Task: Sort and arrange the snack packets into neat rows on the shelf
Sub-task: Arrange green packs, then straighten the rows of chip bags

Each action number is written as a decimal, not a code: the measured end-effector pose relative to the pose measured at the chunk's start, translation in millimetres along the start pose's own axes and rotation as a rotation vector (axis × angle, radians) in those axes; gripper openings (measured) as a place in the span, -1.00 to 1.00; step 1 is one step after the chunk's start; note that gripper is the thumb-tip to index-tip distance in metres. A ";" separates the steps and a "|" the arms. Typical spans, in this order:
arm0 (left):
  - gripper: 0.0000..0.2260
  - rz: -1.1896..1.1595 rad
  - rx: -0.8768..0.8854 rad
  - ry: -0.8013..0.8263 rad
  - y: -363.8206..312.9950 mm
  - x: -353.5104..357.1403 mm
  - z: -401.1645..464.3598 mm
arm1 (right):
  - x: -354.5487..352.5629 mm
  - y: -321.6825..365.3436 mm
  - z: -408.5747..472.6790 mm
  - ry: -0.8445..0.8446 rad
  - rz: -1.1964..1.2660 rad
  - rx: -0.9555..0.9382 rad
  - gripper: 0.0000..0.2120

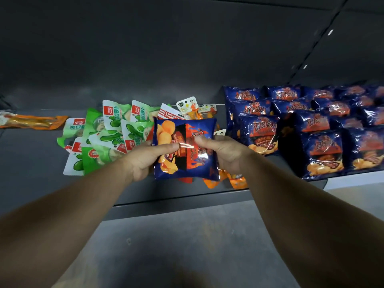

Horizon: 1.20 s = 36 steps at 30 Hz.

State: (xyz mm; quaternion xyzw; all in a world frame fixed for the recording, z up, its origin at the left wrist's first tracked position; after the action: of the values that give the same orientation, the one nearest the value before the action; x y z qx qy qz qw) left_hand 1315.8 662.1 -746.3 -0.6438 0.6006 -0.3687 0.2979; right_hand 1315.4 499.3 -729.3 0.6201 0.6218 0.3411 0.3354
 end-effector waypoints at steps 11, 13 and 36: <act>-0.71 -0.592 -0.081 -0.213 -0.1 90.2 4.4 | -51.2 -8.4 -2.5 -0.220 0.175 -0.001 -0.23; -0.68 -0.621 -0.112 -0.171 9.4 115.8 3.1 | -58.8 -5.6 -1.6 -0.218 0.309 -0.025 -0.31; -0.24 0.228 -0.051 0.193 11.4 203.9 25.7 | -203.2 -43.6 -14.6 -0.298 0.272 0.072 -0.53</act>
State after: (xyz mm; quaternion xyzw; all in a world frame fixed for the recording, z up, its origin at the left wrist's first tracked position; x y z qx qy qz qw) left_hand 1332.2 456.9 -746.0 -0.5404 0.7049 -0.3771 0.2622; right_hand 1280.8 296.1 -759.3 0.7536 0.4877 0.2652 0.3521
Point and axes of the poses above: each hand's wrist, its own z-axis towards the middle knuckle, its own x-axis out of the palm, y = z × x, the point moved 7 cm from there along z, towards the middle knuckle, and after that the axes turned 12 degrees about -y, right-handed, at the moved point
